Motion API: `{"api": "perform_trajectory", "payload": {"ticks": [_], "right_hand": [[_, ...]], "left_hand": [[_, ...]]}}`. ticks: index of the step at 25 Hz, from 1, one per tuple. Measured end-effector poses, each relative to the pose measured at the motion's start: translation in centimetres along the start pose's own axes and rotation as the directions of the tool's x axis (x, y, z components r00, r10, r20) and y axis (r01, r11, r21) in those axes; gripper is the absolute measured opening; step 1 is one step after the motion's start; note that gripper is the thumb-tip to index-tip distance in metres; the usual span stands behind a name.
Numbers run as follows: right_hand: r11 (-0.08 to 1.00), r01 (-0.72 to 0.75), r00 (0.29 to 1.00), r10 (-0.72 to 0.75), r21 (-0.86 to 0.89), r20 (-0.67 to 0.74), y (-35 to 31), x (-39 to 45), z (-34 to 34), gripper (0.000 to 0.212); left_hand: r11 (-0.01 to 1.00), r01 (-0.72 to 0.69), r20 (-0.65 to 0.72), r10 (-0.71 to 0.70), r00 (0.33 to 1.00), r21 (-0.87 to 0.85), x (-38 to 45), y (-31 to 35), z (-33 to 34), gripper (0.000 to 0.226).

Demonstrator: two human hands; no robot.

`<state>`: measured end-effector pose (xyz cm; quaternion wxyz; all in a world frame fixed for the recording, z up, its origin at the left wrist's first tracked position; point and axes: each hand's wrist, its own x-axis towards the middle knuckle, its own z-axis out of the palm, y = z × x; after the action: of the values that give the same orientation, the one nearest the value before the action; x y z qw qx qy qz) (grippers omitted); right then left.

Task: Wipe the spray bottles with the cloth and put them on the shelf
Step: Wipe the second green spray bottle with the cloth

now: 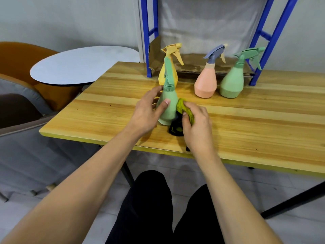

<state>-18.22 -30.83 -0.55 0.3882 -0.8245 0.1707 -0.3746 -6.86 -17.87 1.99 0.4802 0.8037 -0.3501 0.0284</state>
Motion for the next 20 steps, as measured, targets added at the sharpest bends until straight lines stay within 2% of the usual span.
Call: {"api": "perform_trajectory", "payload": {"ticks": [4,7,9,11,13,17,18,20], "right_hand": [[0.996,-0.005,0.999,0.009,-0.090,0.045,0.3,0.0,-0.4,0.040],[0.999,0.001,0.997,0.001,-0.034,0.080,0.3,-0.7,-0.6,0.055],[1.000,-0.005,0.994,0.007,-0.011,0.108,0.6,-0.9,-0.5,0.060],[1.000,0.009,0.995,-0.007,-0.018,0.100,0.8,-0.9,-0.3,0.055],[1.000,0.013,0.996,-0.013,0.000,0.091,1.1,-0.8,-0.3,0.052],[0.998,0.019,0.996,-0.023,0.052,0.085,0.8,-1.2,-0.6,0.049],[0.999,0.029,0.996,-0.033,0.045,0.086,0.7,-1.3,-0.6,0.047],[0.999,0.032,0.997,-0.034,0.023,0.067,0.8,-1.4,-0.5,0.043]], "left_hand": [[0.999,0.035,-0.053,-0.033,0.998,0.034,-0.2,0.3,0.0,0.053],[0.993,0.106,-0.215,-0.094,0.972,0.044,-0.7,1.0,1.0,0.048],[0.979,0.206,-0.271,-0.196,0.942,0.007,-0.6,1.6,1.5,0.050],[0.959,0.275,-0.225,-0.284,0.932,-0.070,-0.3,1.8,1.4,0.052],[0.960,0.259,-0.196,-0.275,0.941,-0.106,-0.2,1.4,1.3,0.053],[0.958,0.236,-0.253,-0.273,0.928,-0.165,-0.7,1.1,1.6,0.062],[0.960,0.236,-0.234,-0.267,0.935,-0.152,-0.8,1.1,1.6,0.063],[0.964,0.212,-0.089,-0.228,0.970,-0.159,-0.8,0.9,1.1,0.055]]}}
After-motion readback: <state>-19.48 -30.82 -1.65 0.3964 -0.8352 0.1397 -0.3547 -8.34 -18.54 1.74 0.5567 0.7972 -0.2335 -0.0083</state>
